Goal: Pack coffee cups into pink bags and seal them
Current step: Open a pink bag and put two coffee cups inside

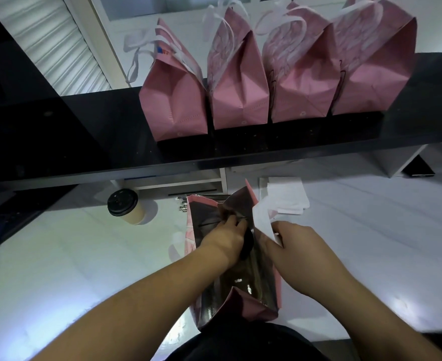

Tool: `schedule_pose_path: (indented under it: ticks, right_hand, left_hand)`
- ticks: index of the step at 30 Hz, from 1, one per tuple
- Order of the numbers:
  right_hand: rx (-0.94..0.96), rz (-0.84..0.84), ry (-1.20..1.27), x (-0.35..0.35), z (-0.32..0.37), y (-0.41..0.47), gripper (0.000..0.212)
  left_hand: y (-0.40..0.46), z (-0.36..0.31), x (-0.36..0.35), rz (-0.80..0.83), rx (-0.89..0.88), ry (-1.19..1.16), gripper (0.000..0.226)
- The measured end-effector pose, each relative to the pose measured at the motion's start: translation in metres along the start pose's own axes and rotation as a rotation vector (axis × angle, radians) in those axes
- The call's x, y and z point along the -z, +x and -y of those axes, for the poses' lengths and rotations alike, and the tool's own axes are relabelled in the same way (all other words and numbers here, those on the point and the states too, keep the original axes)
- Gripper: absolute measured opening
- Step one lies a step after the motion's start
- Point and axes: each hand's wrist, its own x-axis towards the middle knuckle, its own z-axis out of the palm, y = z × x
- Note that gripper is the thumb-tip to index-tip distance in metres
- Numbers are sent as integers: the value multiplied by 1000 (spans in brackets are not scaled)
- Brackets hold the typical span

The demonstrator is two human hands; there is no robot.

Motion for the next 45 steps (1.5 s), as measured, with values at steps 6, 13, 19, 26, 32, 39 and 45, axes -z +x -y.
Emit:
schedule_pose_path:
  ticks: [6, 13, 19, 26, 32, 39, 45]
  right_hand:
    - [-15, -10, 29, 1, -2, -1, 39]
    - [-40, -25, 26, -1, 6, -2, 41]
    - [-25, -44, 19, -5, 16, -2, 41]
    - [-42, -26, -67, -7, 15, 4, 40]
    - [-43, -57, -88, -15, 19, 9, 39]
    - [-77, -43, -110, -17, 20, 11, 35]
    - [-54, -54, -107, -14, 23, 13, 37]
  left_hand:
    - [-23, -6, 27, -21, -43, 32, 63]
    - [-62, 53, 85, -692, -68, -284, 14]
    - [-51, 178, 52, -685, 378, -428, 28]
    - [-40, 246, 13, -423, 622, -328, 62]
    - [-24, 266, 13, -316, 680, -293, 80]
    - [-8, 280, 12, -236, 703, -294, 77]
    - [-14, 275, 7, -310, 695, -333, 82]
